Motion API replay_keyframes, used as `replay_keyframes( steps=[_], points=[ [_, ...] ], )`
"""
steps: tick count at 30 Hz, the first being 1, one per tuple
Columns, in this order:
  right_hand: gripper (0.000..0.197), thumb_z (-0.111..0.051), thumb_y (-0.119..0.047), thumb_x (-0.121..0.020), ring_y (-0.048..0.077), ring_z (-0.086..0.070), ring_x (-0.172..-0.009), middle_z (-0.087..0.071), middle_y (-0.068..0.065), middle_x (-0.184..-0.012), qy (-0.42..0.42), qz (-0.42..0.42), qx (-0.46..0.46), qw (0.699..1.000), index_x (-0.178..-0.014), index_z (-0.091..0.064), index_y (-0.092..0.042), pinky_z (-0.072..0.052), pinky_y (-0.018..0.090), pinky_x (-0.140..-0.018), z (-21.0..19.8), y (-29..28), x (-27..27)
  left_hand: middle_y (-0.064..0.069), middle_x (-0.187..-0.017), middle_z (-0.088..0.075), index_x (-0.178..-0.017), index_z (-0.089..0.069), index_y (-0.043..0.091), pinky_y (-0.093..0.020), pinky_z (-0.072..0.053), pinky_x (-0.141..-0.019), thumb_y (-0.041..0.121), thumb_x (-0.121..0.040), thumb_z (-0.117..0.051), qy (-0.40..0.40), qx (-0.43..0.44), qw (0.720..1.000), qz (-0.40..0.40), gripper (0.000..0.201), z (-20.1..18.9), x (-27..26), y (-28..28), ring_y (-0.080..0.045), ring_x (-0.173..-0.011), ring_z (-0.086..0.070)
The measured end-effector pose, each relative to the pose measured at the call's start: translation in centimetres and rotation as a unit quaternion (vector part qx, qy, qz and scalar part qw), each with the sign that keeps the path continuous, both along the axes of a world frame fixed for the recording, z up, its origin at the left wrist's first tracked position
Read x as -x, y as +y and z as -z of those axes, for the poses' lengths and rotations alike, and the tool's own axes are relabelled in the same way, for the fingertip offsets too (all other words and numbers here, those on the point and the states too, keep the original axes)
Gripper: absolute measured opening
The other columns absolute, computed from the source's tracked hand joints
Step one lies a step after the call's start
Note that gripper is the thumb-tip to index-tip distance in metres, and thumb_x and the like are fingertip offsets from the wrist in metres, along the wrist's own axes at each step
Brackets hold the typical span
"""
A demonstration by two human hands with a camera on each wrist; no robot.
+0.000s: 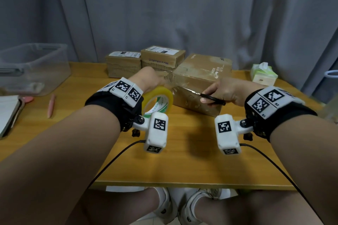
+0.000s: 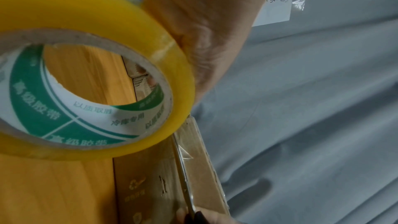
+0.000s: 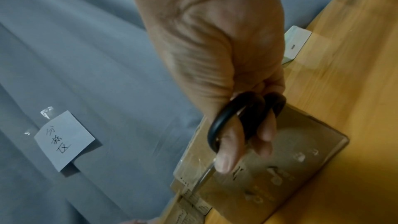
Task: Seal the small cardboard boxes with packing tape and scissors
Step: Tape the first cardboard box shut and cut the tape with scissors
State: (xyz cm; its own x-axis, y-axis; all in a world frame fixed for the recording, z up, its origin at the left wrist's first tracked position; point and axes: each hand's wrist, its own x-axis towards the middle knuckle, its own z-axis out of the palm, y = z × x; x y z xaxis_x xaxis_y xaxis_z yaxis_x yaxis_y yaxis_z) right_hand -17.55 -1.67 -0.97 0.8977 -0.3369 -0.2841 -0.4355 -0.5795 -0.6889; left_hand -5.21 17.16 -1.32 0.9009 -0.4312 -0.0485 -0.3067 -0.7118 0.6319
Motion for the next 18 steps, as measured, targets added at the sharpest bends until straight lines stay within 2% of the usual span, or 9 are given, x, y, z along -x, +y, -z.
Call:
replay_keyframes(
  steps=[2,4,6,7,8,10,11,15,18],
  points=[
    [0.021,-0.077,-0.013,-0.077,0.009,-0.063,-0.066,-0.07,-0.002,-0.068,-0.003,-0.021,0.003,1.0,-0.097,-0.071,-0.012,-0.047,0.016,-0.059,0.2,-0.3,0.2,-0.015,-0.104,-0.065,-0.106,-0.065,0.0,-0.028,-0.042,-0.072,0.024,-0.09,-0.059,-0.012,0.009,1.0,0.003,0.029,0.0,0.4,0.6,-0.032,-0.106,-0.06],
    [0.027,-0.078,-0.014,-0.076,0.01,-0.063,-0.077,-0.07,0.0,-0.083,0.004,-0.037,0.035,0.999,-0.102,-0.07,-0.017,-0.046,0.016,-0.063,0.5,-0.7,0.5,-0.016,-0.11,-0.065,-0.11,-0.064,-0.001,-0.027,-0.041,-0.076,0.02,-0.093,-0.056,-0.024,0.032,0.999,0.007,0.029,0.1,0.8,1.0,-0.031,-0.106,-0.06],
    [0.031,-0.078,-0.016,-0.077,0.01,-0.06,-0.084,-0.068,-0.002,-0.094,0.016,-0.052,0.067,0.996,-0.106,-0.068,-0.022,-0.043,0.016,-0.065,1.0,-1.0,0.8,-0.008,-0.094,-0.065,-0.103,-0.066,0.004,-0.023,-0.044,-0.073,0.018,-0.092,-0.057,-0.018,0.07,0.997,0.017,0.02,0.2,1.0,1.4,-0.024,-0.092,-0.06],
    [0.032,-0.078,-0.018,-0.077,0.01,-0.059,-0.088,-0.068,-0.003,-0.097,0.024,-0.06,0.076,0.995,-0.107,-0.068,-0.023,-0.043,0.017,-0.068,1.3,-1.2,0.9,-0.004,-0.087,-0.064,-0.097,-0.066,0.007,-0.022,-0.045,-0.067,0.019,-0.092,-0.059,-0.013,0.09,0.996,0.018,0.015,0.4,1.0,1.5,-0.021,-0.085,-0.059],
    [0.033,-0.078,-0.019,-0.077,0.012,-0.059,-0.093,-0.068,-0.004,-0.1,0.032,-0.067,0.082,0.994,-0.108,-0.068,-0.024,-0.043,0.02,-0.075,1.7,-1.3,0.9,-0.001,-0.082,-0.062,-0.092,-0.064,0.009,-0.022,-0.044,-0.063,0.02,-0.091,-0.06,-0.011,0.108,0.994,0.018,0.012,0.5,0.9,1.6,-0.017,-0.079,-0.058],
    [0.034,-0.078,-0.019,-0.077,0.016,-0.059,-0.104,-0.067,-0.003,-0.106,0.041,-0.074,0.085,0.993,-0.109,-0.068,-0.025,-0.041,0.026,-0.089,2.4,-1.5,0.9,0.0,-0.08,-0.061,-0.088,-0.063,0.01,-0.023,-0.043,-0.063,0.023,-0.091,-0.061,-0.008,0.128,0.991,0.022,0.013,0.7,0.9,1.7,-0.013,-0.074,-0.056],
    [0.034,-0.078,-0.018,-0.077,0.018,-0.058,-0.107,-0.067,-0.002,-0.108,0.042,-0.076,0.087,0.992,-0.109,-0.068,-0.025,-0.04,0.028,-0.093,2.7,-1.7,0.8,0.0,-0.079,-0.061,-0.088,-0.062,0.01,-0.023,-0.043,-0.063,0.024,-0.091,-0.061,-0.009,0.13,0.991,0.023,0.014,0.8,0.9,1.7,-0.012,-0.072,-0.056],
    [0.033,-0.078,-0.017,-0.078,0.019,-0.059,-0.104,-0.066,0.0,-0.105,0.045,-0.078,0.108,0.99,-0.107,-0.065,-0.023,-0.043,0.028,-0.088,3.3,-1.4,0.6,0.0,-0.084,-0.062,-0.092,-0.064,0.009,-0.02,-0.042,-0.059,0.02,-0.092,-0.06,-0.028,0.121,0.992,0.037,0.011,0.8,0.7,1.7,-0.009,-0.074,-0.056],
    [0.035,-0.077,-0.023,-0.079,0.021,-0.059,-0.103,-0.062,-0.003,-0.1,0.067,-0.096,0.133,0.984,-0.109,-0.061,-0.022,-0.046,0.034,-0.093,3.6,-0.9,0.6,0.0,-0.092,-0.065,-0.093,-0.066,0.009,-0.02,-0.045,-0.067,0.019,-0.091,-0.06,-0.037,0.11,0.991,0.07,0.012,0.6,0.5,1.8,-0.012,-0.084,-0.059]
  ],
)
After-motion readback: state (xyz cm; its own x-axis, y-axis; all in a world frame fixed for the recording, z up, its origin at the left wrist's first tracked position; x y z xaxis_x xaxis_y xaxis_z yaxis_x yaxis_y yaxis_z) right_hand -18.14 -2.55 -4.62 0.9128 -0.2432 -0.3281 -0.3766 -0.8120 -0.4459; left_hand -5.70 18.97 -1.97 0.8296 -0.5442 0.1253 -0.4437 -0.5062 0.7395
